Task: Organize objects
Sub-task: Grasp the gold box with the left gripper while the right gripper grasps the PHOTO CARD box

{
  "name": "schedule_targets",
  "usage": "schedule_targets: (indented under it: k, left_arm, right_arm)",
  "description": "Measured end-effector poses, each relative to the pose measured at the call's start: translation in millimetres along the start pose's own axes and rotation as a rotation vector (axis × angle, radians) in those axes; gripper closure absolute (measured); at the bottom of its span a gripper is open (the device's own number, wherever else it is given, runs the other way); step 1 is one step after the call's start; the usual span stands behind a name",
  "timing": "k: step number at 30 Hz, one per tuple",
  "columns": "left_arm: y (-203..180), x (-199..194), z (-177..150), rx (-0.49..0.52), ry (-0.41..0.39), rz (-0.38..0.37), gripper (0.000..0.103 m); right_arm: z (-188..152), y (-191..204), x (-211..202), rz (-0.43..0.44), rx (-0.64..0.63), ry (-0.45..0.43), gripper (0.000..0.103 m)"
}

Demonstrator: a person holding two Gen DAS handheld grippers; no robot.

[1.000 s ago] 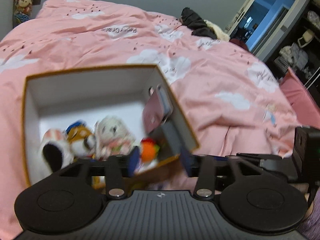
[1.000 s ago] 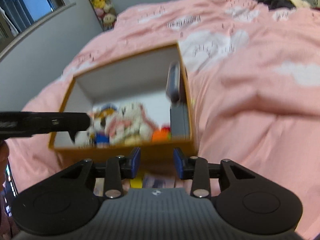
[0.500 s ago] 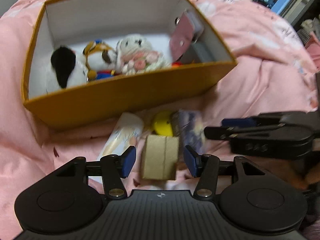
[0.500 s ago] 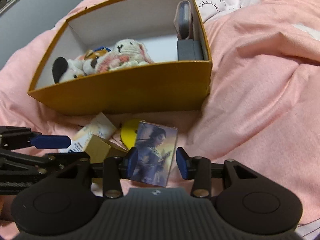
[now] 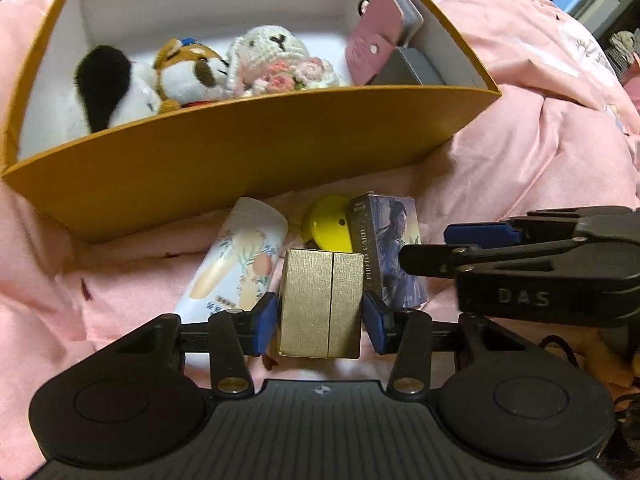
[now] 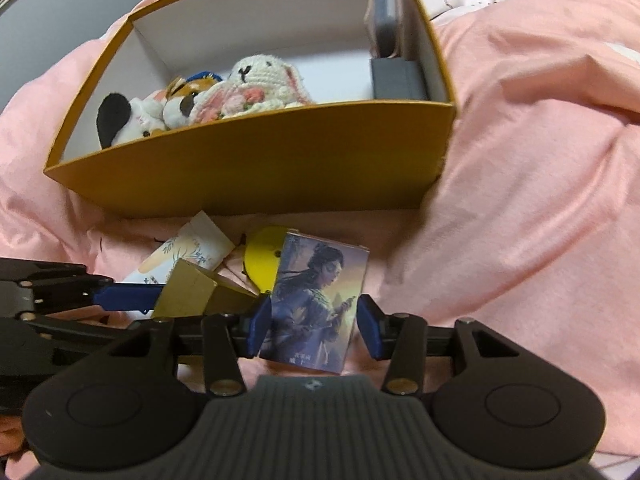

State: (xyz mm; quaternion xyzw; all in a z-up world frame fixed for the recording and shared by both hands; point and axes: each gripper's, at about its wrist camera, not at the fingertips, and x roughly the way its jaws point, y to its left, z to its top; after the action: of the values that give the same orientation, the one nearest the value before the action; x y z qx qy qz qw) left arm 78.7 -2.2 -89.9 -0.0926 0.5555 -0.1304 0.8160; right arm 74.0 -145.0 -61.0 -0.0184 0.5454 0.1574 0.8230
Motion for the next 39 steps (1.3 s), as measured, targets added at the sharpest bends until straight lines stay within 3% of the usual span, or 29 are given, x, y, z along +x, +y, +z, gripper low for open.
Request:
schedule_targets:
  k: [8,11,18,21,30,39]
  left_arm:
    - [13.2,-37.1,-0.6,-0.076,-0.081,0.023,0.051]
    - [15.9,-43.3,3.1,-0.091,-0.114,0.048,0.051]
    - [16.3,-41.6,6.4,-0.106,-0.120,0.040,0.051]
    - [16.5,-40.6,5.6,-0.106,-0.120,0.044,0.051]
    - [16.1,-39.8,3.4,-0.099,-0.116,0.034,0.051]
    - [13.4,-35.6,3.0,-0.089,-0.099,0.028,0.051]
  right_arm:
    - [3.7,21.0,18.6,-0.020,-0.080,0.040,0.045]
    - [5.4,30.4,27.8,-0.062,-0.123,0.049,0.044]
    - [2.5,52.3,52.7,-0.190,-0.252,0.071,0.029]
    - [1.7,51.6,54.4,-0.228,-0.255,0.070,0.037]
    - [0.7,21.3,16.9,-0.138,-0.132,0.058,0.069]
    - [12.5,-26.1,8.5,-0.087,0.029,0.061,0.076]
